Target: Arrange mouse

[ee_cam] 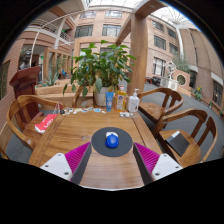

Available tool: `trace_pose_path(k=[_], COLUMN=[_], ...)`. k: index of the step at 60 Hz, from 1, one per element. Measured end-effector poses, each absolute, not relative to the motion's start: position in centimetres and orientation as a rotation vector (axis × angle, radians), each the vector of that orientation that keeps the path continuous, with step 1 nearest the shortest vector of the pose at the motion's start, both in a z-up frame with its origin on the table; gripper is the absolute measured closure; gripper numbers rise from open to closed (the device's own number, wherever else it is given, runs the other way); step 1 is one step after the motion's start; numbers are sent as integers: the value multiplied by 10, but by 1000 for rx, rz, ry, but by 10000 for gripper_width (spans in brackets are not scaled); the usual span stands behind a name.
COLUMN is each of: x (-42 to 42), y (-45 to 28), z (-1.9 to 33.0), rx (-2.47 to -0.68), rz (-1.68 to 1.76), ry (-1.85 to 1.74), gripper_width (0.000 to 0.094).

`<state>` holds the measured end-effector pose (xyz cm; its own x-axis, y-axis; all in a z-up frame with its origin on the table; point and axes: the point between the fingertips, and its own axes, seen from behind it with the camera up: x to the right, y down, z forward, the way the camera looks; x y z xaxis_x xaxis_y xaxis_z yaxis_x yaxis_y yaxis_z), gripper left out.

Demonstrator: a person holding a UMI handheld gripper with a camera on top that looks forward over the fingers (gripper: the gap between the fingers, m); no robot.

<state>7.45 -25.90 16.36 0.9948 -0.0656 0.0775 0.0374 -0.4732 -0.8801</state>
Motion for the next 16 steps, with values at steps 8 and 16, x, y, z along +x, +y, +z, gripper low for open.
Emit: trace_pose_path(k=[8, 16], x=[71, 71], y=[-273, -279], z=[170, 170], rx=[-2049, -2057], rz=[-112, -114], ry=[15, 8], gripper_width=[83, 83])
